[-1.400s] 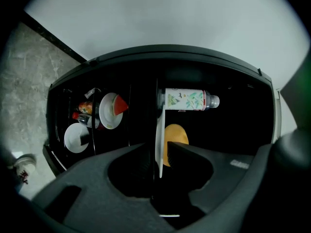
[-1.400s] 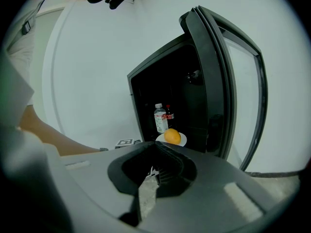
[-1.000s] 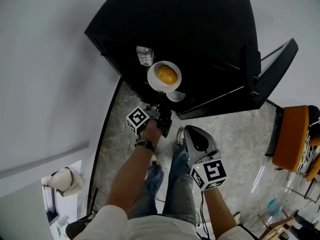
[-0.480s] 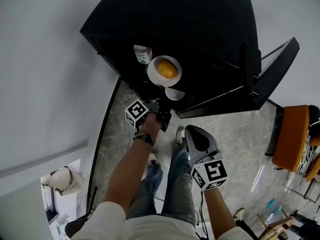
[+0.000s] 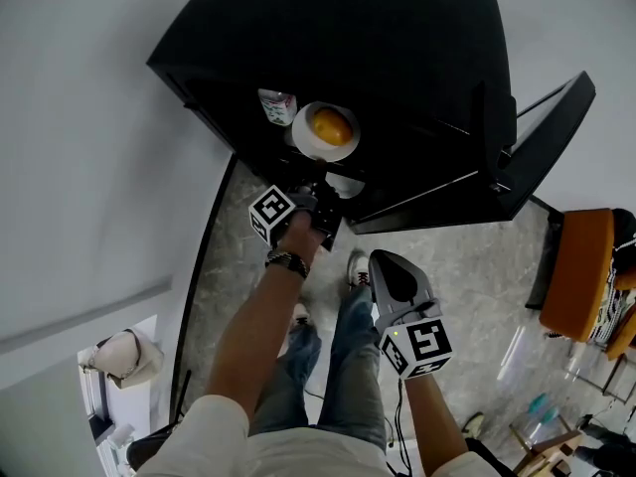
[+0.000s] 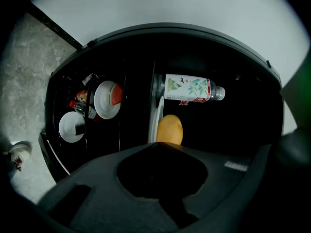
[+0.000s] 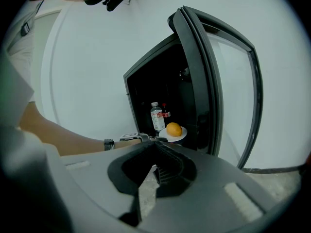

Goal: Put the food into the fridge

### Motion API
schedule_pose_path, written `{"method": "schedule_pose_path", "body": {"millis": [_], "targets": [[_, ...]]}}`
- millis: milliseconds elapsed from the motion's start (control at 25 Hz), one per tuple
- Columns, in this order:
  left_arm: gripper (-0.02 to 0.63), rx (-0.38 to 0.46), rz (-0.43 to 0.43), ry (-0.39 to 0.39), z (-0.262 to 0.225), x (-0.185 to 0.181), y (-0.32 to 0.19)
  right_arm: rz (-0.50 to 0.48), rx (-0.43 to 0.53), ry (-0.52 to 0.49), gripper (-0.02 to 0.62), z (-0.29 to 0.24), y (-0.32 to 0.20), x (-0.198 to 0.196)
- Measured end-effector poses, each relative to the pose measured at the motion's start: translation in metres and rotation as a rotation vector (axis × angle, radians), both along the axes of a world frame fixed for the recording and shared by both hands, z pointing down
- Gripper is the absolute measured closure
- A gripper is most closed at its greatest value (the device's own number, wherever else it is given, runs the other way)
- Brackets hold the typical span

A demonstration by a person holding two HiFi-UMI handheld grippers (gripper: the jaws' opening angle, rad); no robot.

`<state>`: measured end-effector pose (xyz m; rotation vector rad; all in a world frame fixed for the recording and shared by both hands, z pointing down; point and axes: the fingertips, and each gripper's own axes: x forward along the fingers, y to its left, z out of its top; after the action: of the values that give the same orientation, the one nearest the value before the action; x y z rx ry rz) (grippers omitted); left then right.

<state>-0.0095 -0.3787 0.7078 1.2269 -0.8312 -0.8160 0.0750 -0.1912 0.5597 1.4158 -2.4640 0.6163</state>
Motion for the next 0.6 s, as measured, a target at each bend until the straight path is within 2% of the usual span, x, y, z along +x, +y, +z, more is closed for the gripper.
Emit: {"method": "schedule_pose_path", "body": {"millis": [600], "targets": [[0.611,0.050,0.058,-0.005,-0.010,0.016,-0.005,0.008,-0.002,0.011,0.589,0.003,0.002,0.011]]}}
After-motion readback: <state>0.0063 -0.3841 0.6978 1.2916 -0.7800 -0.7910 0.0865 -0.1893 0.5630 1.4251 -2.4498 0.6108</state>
